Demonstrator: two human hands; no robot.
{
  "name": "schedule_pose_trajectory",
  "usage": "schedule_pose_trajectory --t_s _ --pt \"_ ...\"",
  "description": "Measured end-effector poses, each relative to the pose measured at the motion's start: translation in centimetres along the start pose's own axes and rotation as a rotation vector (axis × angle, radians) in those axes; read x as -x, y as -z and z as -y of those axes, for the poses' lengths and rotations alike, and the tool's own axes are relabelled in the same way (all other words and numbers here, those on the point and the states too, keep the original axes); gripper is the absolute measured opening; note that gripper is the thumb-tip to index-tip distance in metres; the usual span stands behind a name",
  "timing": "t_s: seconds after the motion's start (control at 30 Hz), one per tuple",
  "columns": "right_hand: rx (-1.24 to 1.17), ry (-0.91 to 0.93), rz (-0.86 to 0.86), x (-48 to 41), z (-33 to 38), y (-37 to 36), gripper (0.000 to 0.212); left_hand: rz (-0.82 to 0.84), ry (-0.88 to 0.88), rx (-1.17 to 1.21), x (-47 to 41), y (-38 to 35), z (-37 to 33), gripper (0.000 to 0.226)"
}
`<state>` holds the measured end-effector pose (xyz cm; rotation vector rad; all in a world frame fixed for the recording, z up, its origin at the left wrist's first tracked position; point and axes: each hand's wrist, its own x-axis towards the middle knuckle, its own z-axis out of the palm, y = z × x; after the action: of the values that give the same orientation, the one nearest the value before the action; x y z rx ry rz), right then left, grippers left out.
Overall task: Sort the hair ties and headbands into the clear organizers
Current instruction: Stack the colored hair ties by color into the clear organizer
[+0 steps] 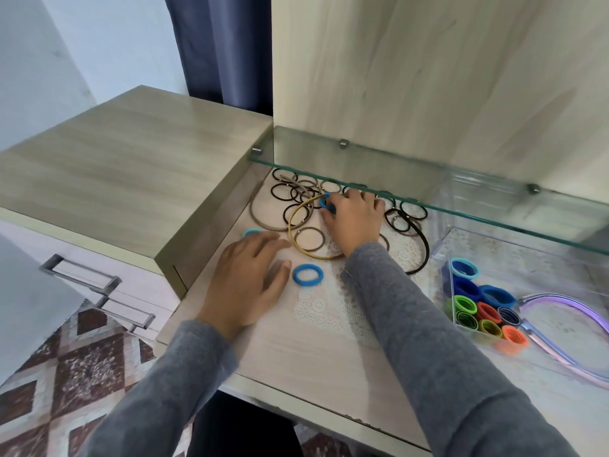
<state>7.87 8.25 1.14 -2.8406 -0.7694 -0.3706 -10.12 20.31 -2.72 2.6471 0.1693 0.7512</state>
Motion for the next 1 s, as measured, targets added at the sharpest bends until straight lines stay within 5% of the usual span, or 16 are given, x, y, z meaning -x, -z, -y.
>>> schedule_pose_trajectory --t_s 0.2,0.37,0.77,1.0 --pt "-0.038 0.002 -0.087 0.3 -0.2 0.0 0.028 -0.077 0.261 -0.057 0.1 -0.2 -0.3 0.046" --pt "-0.086 0.001 -0.187 1.4 -0.8 0.2 0.025 -0.099 0.339 -0.009 0.2 -0.3 0.2 0.031" --pt "-0.483 0.094 -0.157 6.7 -2.9 0.5 0.011 -0.141 0.368 -0.018 0.1 0.1 0.2 0.014" --pt "-0.606 0.179 -0.08 8.9 -3.0 0.8 0.01 -0.112 0.33 -0.02 0.1 0.1 0.4 0.034"
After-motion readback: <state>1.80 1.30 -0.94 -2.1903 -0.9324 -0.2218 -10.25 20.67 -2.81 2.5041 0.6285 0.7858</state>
